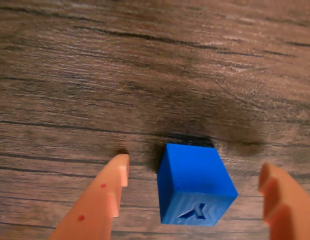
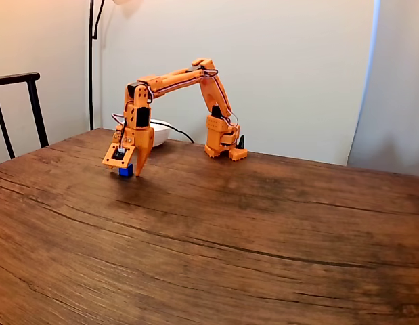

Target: Grasp the cube and drop it in the bowl

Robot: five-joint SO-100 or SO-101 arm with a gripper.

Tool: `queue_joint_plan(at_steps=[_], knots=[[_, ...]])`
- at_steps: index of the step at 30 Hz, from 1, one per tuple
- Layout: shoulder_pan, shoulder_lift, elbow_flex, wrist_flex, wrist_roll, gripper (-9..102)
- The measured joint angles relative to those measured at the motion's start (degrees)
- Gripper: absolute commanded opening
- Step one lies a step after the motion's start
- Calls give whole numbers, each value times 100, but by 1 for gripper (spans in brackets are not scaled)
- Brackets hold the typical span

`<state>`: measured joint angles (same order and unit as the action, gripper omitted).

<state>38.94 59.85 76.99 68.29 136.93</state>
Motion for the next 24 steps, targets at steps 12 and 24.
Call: queue_joint_plan(at_steps=[12, 24], knots=[[53, -97, -79, 70, 158, 28], [176, -97, -88, 123, 167, 21]])
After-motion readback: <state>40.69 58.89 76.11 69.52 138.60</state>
